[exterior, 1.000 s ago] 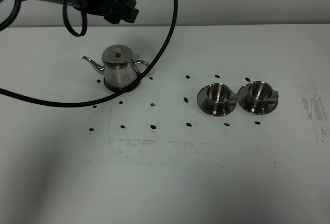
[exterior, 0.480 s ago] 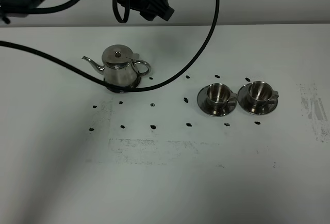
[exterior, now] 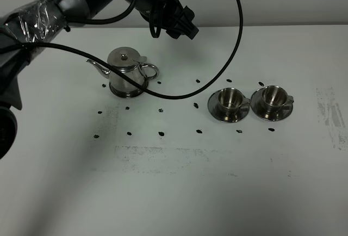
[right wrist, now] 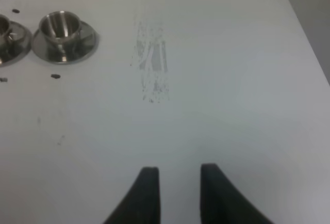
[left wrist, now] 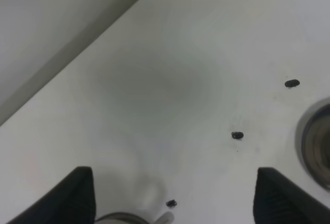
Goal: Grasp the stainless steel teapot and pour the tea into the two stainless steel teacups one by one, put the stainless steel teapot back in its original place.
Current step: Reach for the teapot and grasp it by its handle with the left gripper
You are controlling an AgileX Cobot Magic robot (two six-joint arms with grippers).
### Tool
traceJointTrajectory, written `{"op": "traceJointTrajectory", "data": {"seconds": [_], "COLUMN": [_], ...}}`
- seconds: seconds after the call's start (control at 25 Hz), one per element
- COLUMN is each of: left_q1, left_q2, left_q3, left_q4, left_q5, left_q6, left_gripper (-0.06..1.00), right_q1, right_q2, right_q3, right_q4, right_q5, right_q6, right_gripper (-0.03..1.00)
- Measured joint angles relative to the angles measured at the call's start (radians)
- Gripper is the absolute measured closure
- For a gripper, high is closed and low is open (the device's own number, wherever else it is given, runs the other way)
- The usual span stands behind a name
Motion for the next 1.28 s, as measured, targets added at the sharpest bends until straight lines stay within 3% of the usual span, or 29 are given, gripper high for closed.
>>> {"op": "traceJointTrajectory", "data": {"seconds": [0.56,0.92,1.28], "left_q1": [-0.001,0.01,0.018], "left_q2": [0.127,0.178,0.189], "left_q3": [-0.001,-0.001,-0.001], "left_q4": [0.054,0.104,0.077], "left_q5": [-0.058,-0.063,0.037], "left_q6": [-0.104,-0.244,-0.258], "left_gripper": [0.33,0.33,0.33], "right_q1": [0.0,0.0,0.0], "right_q2": [0.0,0.0,0.0], "right_q3": [0.0,0.0,0.0], "right_q4": [0.0,0.0,0.0], "right_q5": [-0.001,-0.001,-0.002], "right_q6": [0.0,0.0,0.0], "right_gripper": [0.78,0.78,0.78]}}
